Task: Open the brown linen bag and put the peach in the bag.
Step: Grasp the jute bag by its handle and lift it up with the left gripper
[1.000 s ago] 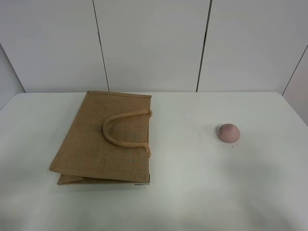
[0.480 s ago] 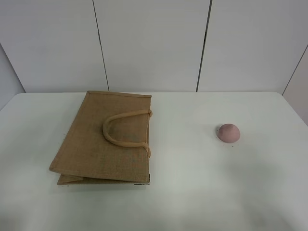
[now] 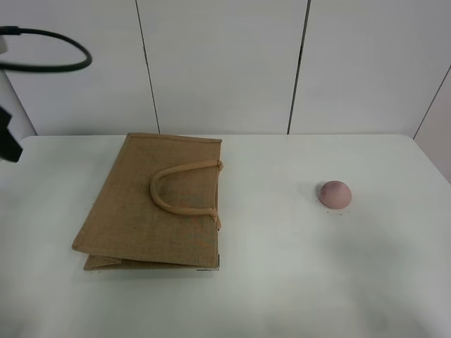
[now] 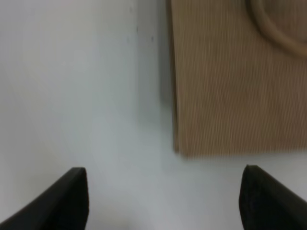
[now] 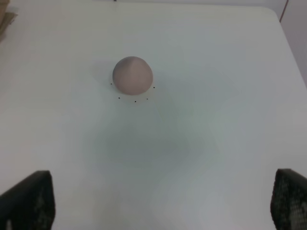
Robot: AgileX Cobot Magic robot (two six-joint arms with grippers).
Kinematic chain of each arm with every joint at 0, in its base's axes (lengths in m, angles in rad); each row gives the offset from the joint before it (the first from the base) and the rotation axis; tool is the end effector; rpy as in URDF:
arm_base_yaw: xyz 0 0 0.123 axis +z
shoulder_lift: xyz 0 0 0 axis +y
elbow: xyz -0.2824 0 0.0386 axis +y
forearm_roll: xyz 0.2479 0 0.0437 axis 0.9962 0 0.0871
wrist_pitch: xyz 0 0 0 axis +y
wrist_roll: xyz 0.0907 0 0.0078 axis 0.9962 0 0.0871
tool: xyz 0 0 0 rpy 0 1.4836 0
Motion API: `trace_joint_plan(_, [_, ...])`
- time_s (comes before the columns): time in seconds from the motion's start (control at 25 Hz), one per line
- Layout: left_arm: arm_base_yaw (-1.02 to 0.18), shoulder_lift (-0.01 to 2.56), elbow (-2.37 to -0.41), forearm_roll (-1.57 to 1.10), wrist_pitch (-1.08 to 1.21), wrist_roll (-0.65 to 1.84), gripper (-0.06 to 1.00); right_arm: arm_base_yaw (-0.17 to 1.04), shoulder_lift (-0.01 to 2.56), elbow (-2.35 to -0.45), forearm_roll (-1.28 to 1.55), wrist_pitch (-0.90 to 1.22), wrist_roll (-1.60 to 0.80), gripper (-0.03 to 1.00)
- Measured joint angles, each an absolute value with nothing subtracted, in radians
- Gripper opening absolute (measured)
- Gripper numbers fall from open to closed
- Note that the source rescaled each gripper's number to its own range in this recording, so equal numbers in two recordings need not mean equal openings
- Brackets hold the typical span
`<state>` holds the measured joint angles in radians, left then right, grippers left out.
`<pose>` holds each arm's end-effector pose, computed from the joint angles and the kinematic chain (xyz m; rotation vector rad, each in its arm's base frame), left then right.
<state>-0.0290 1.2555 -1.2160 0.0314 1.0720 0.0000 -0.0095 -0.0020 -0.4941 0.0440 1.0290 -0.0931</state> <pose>0.2457 -0.0046 0.3595 0.0471 2.5942 0.0307 -0.0032 0.0035 0.2782 -0.0853 2.0139 -0.0128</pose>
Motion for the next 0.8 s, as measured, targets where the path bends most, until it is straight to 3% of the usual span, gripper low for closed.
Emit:
trace_joint_plan(0.4, [-0.04, 1.824, -1.673, 0.024, 1.106, -0.076, 0.99, -0.009, -0.002, -0.494, 0.044, 1.029, -0.093, 1.0])
trace_joint_plan(0.8, [-0.219, 2.074, -1.746, 0.009, 1.056, -0.172, 0.99, -0.009, -0.002, -0.494, 0.044, 1.029, -0.093, 1.0])
